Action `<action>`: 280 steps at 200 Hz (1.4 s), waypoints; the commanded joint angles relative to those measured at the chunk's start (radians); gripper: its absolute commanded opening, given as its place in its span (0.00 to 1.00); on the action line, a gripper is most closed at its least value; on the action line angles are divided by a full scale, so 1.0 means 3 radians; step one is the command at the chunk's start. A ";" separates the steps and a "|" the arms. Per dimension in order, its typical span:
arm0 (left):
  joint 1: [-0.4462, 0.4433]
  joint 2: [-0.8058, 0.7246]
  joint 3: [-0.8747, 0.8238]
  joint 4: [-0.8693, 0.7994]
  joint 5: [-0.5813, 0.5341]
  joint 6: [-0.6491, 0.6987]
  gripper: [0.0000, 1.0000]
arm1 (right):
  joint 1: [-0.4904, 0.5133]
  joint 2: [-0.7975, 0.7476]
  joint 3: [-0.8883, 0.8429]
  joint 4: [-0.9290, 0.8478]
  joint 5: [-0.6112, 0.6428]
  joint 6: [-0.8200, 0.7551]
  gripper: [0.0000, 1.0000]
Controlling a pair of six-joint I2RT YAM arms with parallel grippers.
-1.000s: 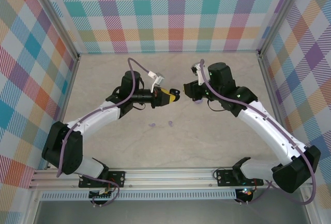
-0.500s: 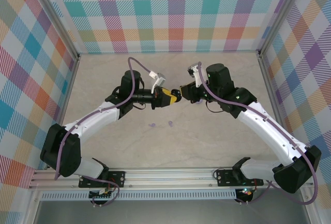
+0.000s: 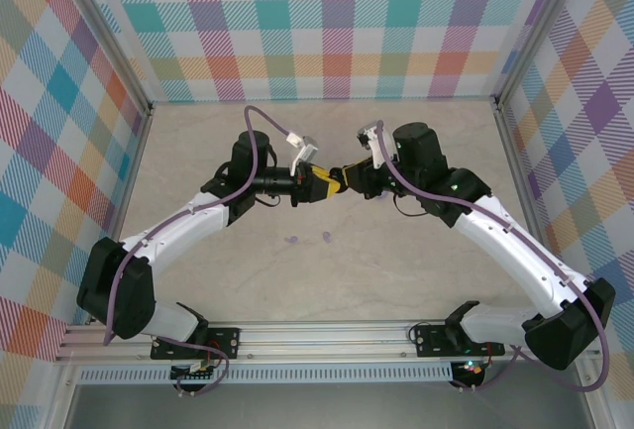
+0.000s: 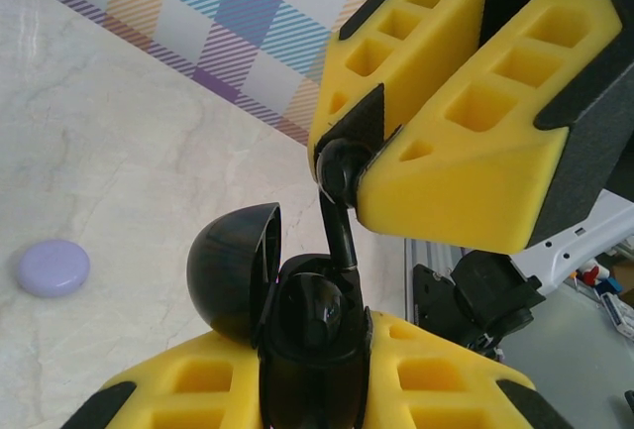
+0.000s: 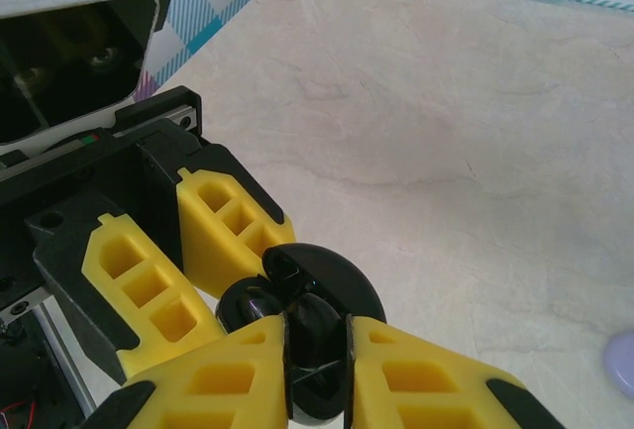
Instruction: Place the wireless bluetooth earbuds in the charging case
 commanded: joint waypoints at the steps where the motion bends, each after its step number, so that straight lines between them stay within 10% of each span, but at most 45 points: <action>1: -0.0045 -0.0012 0.0140 -0.0008 0.0097 -0.0054 0.09 | 0.0036 0.0009 0.0110 0.0104 -0.0047 -0.0055 0.19; 280: -0.0049 0.0059 0.0242 0.0028 -0.0038 -0.0218 0.08 | 0.0070 0.0119 0.0237 -0.0060 -0.0186 -0.0056 0.27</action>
